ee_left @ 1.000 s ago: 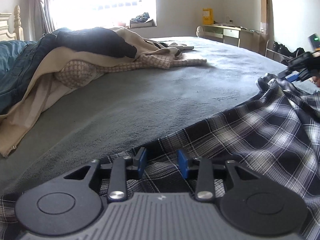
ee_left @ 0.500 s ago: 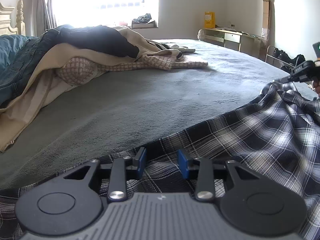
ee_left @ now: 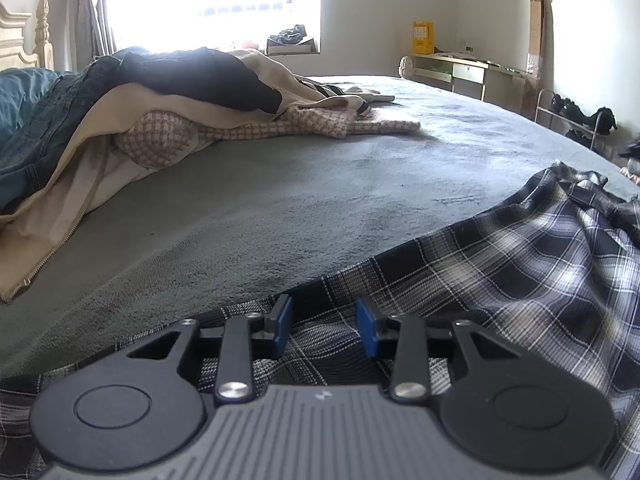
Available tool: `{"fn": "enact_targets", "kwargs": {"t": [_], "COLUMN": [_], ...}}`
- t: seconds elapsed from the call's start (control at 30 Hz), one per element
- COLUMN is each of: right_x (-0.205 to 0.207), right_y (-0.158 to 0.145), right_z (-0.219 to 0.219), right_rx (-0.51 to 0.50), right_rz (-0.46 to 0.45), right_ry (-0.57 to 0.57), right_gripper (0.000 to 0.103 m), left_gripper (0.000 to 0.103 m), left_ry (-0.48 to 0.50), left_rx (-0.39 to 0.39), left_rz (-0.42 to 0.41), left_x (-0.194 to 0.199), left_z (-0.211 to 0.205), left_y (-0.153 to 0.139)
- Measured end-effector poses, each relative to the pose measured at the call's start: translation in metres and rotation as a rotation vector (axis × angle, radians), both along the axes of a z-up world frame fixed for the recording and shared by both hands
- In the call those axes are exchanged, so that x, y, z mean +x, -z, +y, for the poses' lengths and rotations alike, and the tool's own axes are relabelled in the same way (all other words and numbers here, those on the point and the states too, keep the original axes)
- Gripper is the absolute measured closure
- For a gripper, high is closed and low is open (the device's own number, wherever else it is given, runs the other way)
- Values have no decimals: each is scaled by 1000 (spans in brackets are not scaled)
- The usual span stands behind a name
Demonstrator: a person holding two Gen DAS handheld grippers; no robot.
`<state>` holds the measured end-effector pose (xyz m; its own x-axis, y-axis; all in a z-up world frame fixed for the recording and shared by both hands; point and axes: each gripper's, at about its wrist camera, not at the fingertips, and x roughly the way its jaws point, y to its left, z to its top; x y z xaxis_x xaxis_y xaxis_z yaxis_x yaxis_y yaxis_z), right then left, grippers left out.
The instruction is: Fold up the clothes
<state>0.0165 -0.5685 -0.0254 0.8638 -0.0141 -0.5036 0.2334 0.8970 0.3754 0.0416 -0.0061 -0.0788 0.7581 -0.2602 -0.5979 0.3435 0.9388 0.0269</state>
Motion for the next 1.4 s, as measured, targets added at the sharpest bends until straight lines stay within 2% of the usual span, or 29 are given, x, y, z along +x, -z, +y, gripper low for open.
{"fn": "enact_targets", "kwargs": {"t": [0.1, 0.13, 0.17, 0.27, 0.33, 0.43, 0.57, 0.67, 0.7, 0.73, 0.8, 0.9, 1.07, 1.2, 1.4], "right_x": [-41, -54, -64, -86, -96, -98, -75, -58, -55, -54, -55, -56, -24, 12, 57], "right_y": [-14, -16, -16, -16, -17, -14, 3, 17, 21, 21, 15, -8, -36, -31, -4], "right_z": [25, 36, 47, 87, 116, 157, 186, 190, 190, 189, 186, 179, 155, 141, 122], "right_rx": [-59, -97, -138, -276, -317, -335, -414, -468, -483, -495, -526, -595, -696, -806, -865], "right_rz": [14, 18, 19, 19, -11, -43, 29, 118, 145, 155, 147, 80, 36, 64, 135], "right_ry": [-90, -128, -161, -296, -404, -559, -632, -626, -614, -597, -557, -474, -342, -284, -255], "right_gripper": [88, 81, 79, 78, 77, 72, 72, 76, 83, 99, 100, 100, 100, 100, 100], "left_gripper": [65, 65, 64, 62, 61, 61, 61, 60, 60, 60, 60, 60, 60, 60, 59], "left_ry": [-1, -2, -2, -7, -11, -13, -14, -15, -15, -15, -15, -15, -17, -21, -26], "left_rx": [18, 23, 25, 27, 27, 23, 14, 3, -2, -7, -16, -27, -28, -20, -6], "left_rz": [-5, -6, -7, -8, -9, -10, -11, -11, -11, -12, -11, -9, -12, -16, -19], "left_x": [0, 0, 0, 1, 1, 1, 1, 0, 0, 0, 0, 1, 0, -1, -1], "left_z": [-3, -4, -4, -4, -4, -3, -2, 0, 0, 1, 2, 3, 4, 3, 1], "left_y": [0, 0, 1, 1, 1, 1, 2, 2, 3, 3, 3, 3, 4, 3, 3]}}
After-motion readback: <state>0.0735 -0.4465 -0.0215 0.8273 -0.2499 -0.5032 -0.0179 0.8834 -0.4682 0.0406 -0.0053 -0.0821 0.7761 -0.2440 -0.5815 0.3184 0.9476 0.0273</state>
